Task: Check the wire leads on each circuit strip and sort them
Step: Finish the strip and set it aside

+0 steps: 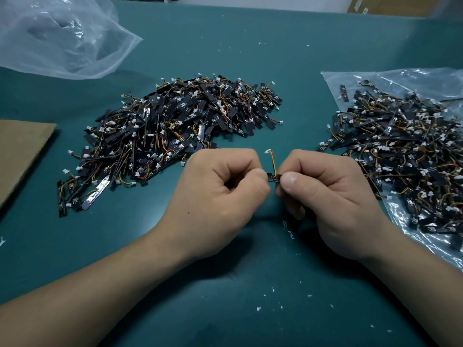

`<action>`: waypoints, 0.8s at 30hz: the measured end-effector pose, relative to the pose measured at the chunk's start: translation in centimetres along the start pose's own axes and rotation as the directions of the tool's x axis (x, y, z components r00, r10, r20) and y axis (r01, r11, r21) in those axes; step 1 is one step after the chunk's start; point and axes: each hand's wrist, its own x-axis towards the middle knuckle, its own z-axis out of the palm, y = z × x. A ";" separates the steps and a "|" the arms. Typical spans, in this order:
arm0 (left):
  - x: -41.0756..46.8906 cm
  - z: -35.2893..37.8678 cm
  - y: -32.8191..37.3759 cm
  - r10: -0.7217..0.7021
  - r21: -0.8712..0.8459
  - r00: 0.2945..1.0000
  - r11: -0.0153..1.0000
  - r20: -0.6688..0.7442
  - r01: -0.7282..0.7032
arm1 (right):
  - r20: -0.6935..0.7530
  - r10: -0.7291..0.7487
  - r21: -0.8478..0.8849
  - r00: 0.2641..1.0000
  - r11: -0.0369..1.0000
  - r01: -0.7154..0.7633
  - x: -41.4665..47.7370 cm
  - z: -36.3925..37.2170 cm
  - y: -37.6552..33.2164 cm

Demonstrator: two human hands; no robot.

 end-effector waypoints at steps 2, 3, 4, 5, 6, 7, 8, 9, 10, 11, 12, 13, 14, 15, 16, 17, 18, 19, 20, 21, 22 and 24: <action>0.0 -0.1 -0.1 -0.009 -0.017 1.000 1.000 -0.007 0.009 | -0.007 -0.002 0.000 1.000 1.000 0.002 -0.1 0.1 0.0; 0.1 -0.1 -0.2 -0.005 -0.036 1.000 0.999 -0.007 0.004 | -0.011 -0.006 0.005 1.000 1.000 0.006 -0.1 0.1 0.0; 0.1 -0.1 -0.2 0.001 -0.053 1.000 0.999 -0.005 -0.001 | -0.013 -0.012 0.007 1.000 1.000 0.012 -0.1 0.1 0.0; 0.1 -0.2 -0.1 0.005 -0.063 1.000 0.998 0.001 -0.005 | -0.014 -0.016 0.004 1.000 1.000 0.016 -0.1 0.1 0.0; 0.1 -0.2 -0.1 0.006 -0.065 1.000 0.998 0.007 -0.006 | -0.015 -0.021 -0.004 1.000 1.000 0.021 -0.1 0.1 0.1; 0.1 -0.1 -0.1 0.007 -0.061 1.000 0.998 0.014 -0.006 | -0.017 -0.024 -0.011 1.000 1.000 0.024 -0.1 0.1 0.0; 0.1 -0.1 -0.1 0.005 -0.053 1.000 0.999 0.018 -0.004 | -0.018 -0.026 -0.013 0.999 1.000 0.026 -0.1 0.1 0.1; 0.1 -0.1 -0.1 0.002 -0.051 1.000 0.999 0.020 -0.001 | -0.017 -0.027 -0.011 0.999 1.000 0.027 -0.1 0.1 0.0; 0.1 -0.1 -0.1 0.001 -0.054 1.000 0.999 0.023 0.001 | -0.012 -0.028 -0.004 1.000 1.000 0.028 -0.1 0.0 0.1; 0.0 -0.1 -0.1 0.002 -0.059 1.000 0.998 0.027 -0.001 | -0.007 -0.029 -0.001 1.000 1.000 0.029 -0.1 0.0 0.0; 0.0 -0.1 -0.1 0.006 -0.061 1.000 0.998 0.029 -0.004 | -0.004 -0.029 -0.001 1.000 1.000 0.029 -0.1 0.0 0.0; 0.0 -0.1 0.0 0.008 -0.057 1.000 0.998 0.028 -0.007 | -0.002 -0.026 0.001 1.000 1.000 0.026 -0.1 0.0 0.0; 0.0 -0.1 0.0 0.011 -0.050 1.000 0.999 0.023 -0.009 | 0.002 -0.021 0.008 1.000 1.000 0.021 -0.1 0.0 -0.1; 0.0 -0.2 -0.1 0.012 -0.050 1.000 0.999 0.017 -0.011 | 0.010 -0.015 0.017 1.000 1.000 0.014 -0.1 0.0 -0.1; 0.0 -0.2 -0.1 0.014 -0.059 1.000 0.998 0.013 -0.013 | 0.029 -0.006 0.020 1.000 1.000 0.006 -0.1 0.0 -0.1; 0.0 -0.2 -0.2 0.014 -0.068 1.000 0.998 0.011 -0.014 | 0.057 0.004 0.010 0.998 1.000 -0.005 0.0 -0.1 -0.2; 0.0 -0.3 -0.3 0.014 -0.074 1.000 0.997 0.011 -0.014 | 0.091 0.012 -0.011 0.996 1.000 -0.011 0.0 -0.2 -0.1; 0.0 -0.3 -0.4 0.013 -0.077 1.000 0.997 0.011 -0.012 | 0.118 0.015 -0.028 0.993 1.000 -0.012 0.0 -0.2 -0.1; 0.0 -0.3 -0.5 0.007 -0.088 1.000 0.996 0.008 -0.007 | 0.123 0.010 -0.030 0.992 1.000 -0.006 0.0 -0.2 -0.1; 0.0 -0.2 -0.5 0.000 -0.112 1.000 0.994 -0.009 -0.001 | 0.093 -0.009 -0.012 0.996 1.000 0.010 -0.1 -0.2 -0.2; 0.0 -0.1 -0.5 -0.015 -0.150 0.999 0.989 -0.046 0.008 | 0.024 -0.042 0.012 0.999 0.999 0.042 -0.1 -0.1 -0.2; 0.2 -0.1 -0.4 -0.061 -0.174 0.986 0.984 -0.154 0.034 | -0.205 -0.079 0.109 0.976 0.989 0.103 0.0 0.1 -0.3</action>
